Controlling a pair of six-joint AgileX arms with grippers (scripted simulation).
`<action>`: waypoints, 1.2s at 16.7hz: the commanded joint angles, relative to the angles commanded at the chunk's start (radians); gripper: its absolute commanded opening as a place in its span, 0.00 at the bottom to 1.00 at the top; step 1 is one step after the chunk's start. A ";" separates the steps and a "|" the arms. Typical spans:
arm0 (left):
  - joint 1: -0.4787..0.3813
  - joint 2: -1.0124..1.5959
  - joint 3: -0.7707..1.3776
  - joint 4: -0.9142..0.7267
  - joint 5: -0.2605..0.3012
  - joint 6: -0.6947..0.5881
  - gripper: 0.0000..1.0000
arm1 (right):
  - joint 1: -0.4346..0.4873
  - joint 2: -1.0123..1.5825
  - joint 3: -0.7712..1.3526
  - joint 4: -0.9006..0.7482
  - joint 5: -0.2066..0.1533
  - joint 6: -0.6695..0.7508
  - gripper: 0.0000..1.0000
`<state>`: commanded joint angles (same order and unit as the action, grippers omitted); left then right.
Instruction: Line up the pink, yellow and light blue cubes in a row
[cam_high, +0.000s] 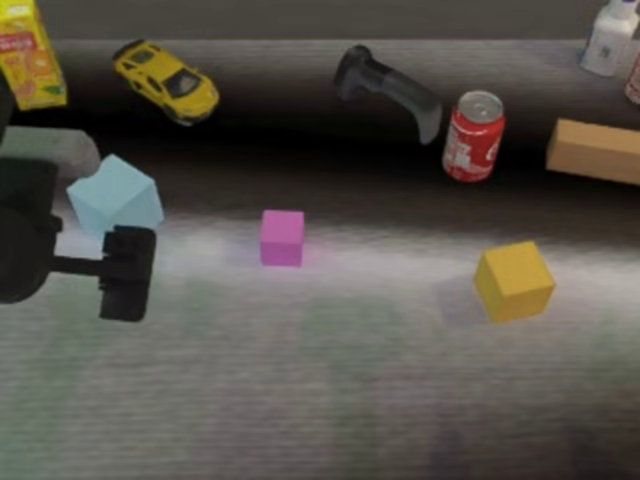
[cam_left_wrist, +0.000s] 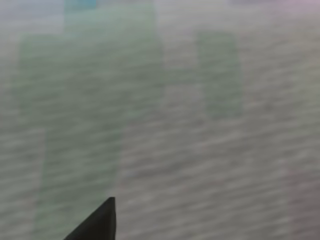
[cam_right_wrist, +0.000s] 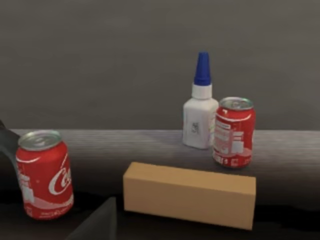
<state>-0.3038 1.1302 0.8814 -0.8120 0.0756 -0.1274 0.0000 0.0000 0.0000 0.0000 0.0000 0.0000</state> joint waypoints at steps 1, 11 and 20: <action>-0.022 0.118 0.077 -0.077 0.000 -0.016 1.00 | 0.000 0.000 0.000 0.000 0.000 0.000 1.00; -0.172 1.062 0.918 -0.552 -0.042 -0.206 1.00 | 0.000 0.000 0.000 0.000 0.000 0.000 1.00; -0.207 1.278 1.311 -0.544 -0.070 -0.307 1.00 | 0.000 0.000 0.000 0.000 0.000 0.000 1.00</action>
<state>-0.5109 2.4080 2.1929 -1.3556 0.0053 -0.4346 0.0000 0.0000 0.0000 0.0000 0.0000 0.0000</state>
